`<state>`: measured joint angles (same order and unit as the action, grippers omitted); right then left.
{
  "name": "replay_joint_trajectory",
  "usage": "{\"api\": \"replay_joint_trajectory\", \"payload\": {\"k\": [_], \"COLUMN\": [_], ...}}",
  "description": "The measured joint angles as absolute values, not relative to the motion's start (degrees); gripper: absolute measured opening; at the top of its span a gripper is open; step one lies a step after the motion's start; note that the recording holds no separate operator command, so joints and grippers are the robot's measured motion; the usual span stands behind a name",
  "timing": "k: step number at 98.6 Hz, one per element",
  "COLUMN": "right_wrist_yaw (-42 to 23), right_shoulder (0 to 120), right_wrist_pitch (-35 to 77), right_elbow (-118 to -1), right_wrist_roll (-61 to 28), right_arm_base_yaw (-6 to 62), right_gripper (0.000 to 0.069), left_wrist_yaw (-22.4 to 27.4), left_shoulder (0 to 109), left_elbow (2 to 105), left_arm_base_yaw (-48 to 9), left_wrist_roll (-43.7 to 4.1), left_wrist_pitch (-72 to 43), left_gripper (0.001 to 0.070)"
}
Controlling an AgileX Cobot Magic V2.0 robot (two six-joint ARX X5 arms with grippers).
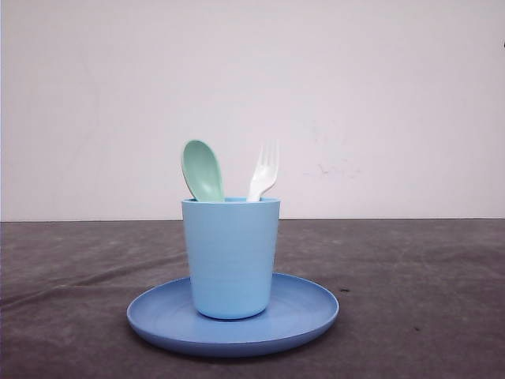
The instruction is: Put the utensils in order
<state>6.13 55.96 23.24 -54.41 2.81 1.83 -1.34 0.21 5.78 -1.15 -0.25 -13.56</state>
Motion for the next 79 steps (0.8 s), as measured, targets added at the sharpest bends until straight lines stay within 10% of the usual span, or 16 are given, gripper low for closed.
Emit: {"api": "replay_joint_trajectory", "payload": {"k": [79], "right_wrist_yaw": [6.04], "right_shoulder": [56.01], "right_wrist_pitch": [9.23], "right_elbow": [-54.41], "right_wrist_roll": [2.81], "right_arm_base_yaw": [1.83], "right_gripper": [0.0009], "left_wrist_yaw": [-0.67], "left_shoulder": [0.21], "left_elbow": [1.85], "left_arm_base_yaw": [-1.15], "left_wrist_roll": [-0.91], "left_wrist_pitch": [-10.57], "left_gripper": [0.0015]}}
